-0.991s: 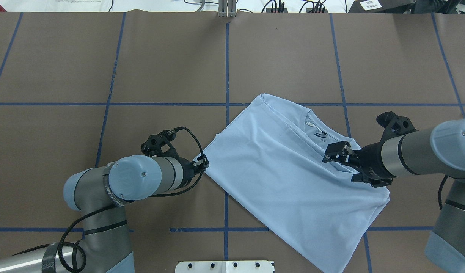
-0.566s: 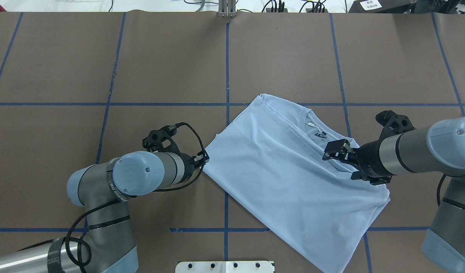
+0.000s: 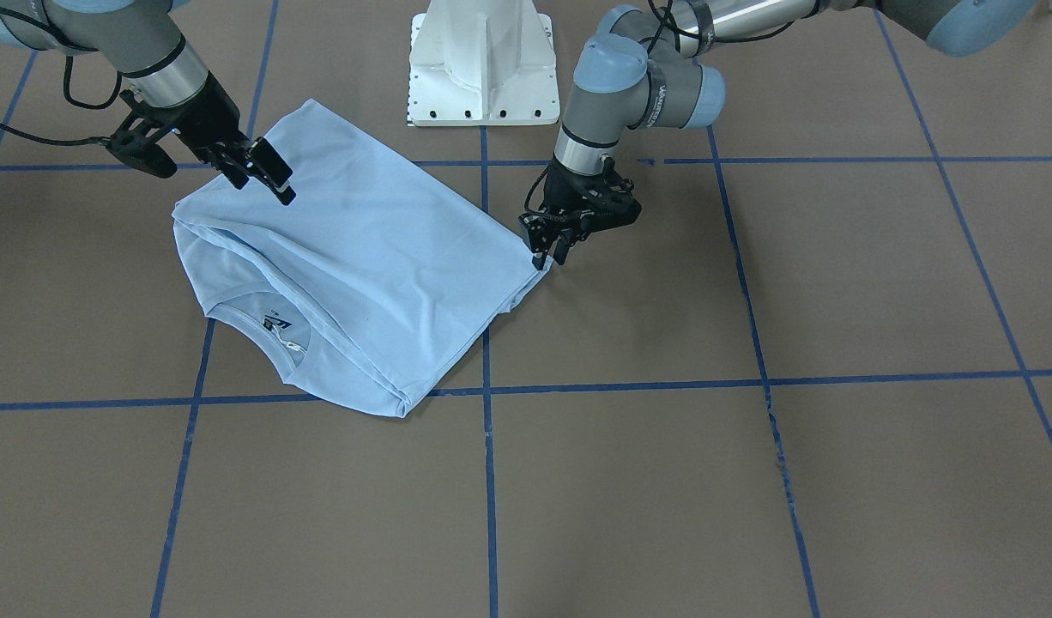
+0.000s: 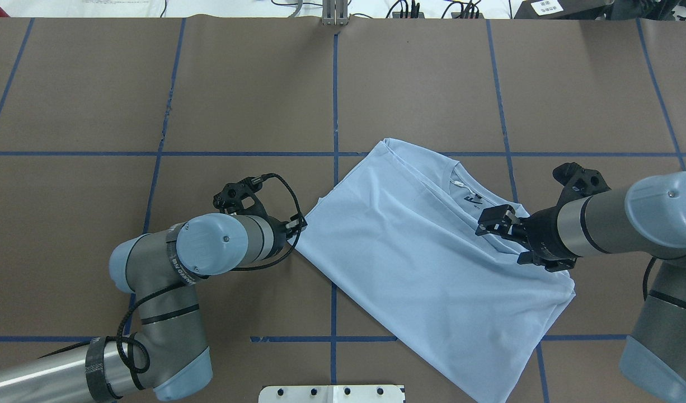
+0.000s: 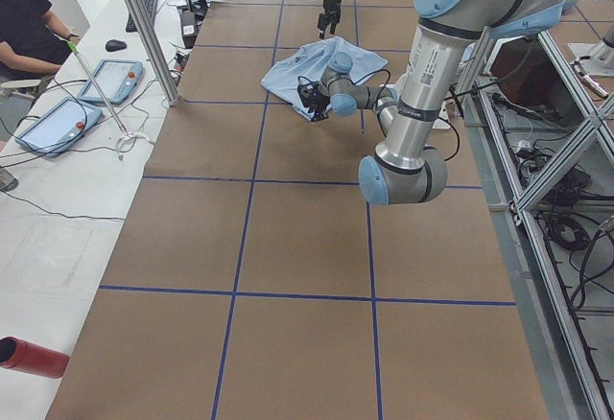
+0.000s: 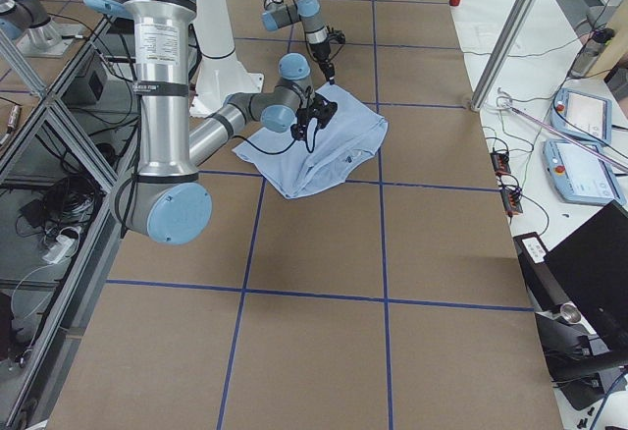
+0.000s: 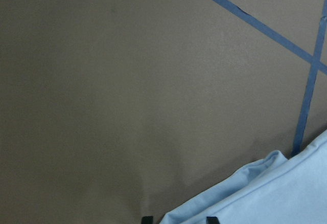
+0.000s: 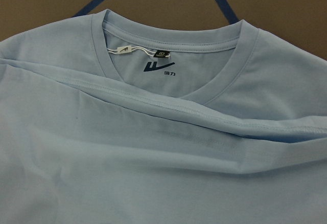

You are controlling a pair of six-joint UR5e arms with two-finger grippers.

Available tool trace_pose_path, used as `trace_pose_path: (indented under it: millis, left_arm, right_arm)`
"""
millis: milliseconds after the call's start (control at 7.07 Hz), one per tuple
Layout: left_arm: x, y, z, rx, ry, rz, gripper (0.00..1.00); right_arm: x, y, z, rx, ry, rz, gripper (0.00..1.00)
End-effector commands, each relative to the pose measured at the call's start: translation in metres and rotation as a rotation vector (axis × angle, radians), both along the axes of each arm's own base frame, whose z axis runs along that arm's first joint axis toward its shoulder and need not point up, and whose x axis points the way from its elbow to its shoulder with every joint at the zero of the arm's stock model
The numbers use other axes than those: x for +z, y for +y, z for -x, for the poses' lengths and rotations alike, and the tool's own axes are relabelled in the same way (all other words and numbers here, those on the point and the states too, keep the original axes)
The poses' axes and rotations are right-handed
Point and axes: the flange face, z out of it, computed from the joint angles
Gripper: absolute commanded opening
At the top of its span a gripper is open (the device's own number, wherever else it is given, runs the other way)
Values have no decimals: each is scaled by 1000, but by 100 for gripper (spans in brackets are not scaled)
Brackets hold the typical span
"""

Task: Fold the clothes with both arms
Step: 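Fold the shirt side over with the left gripper toward the right gripper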

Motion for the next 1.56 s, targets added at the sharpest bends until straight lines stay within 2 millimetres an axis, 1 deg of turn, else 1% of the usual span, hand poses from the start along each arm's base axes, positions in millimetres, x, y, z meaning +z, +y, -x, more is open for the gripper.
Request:
trace_pose_path:
  millis: [0,142,283,425,566,708,849,991,1132,1274,1415]
  left_arm:
    - [3,-1,-3,-4,15,3,14]
    - [3,-2,-2,0,12,-4,0]
    - [0,-12,6,-17,15,-8,0]
    - [-5,-30,22,-48,22,-11,0]
    - [-1,-69,56,-93,-4,-48,0]
    - [5,-91,72,-75,-62,-133,0]
    - [9,-114,88,-109,-76,-139,0]
    - [12,-141,99,-149,-88,-132,0]
    - [8,-179,95,-162,-120,-163,0]
    - [17,-238,81,-204,-99,-192,0]
    - [35,-297,76,-216,-97,-219,0]
  right_arm:
    - [0,0,1,-2,-1,0,100]
    - [0,0,0,0,-1,0,100]
    - [0,0,0,1,1,0,100]
    - [0,0,1,0,1,0,100]
    - [-2,-1,1,2,-2,-3,100]
    - [-3,-2,2,5,-3,-7,100]
    - [-11,-4,6,7,-15,-14,100]
    - [-7,-9,9,30,3,-23,100]
    - [-10,-16,15,49,5,-36,100]
    - [-15,-22,17,62,-5,-47,100]
    - [-20,-26,16,77,-9,-56,100]
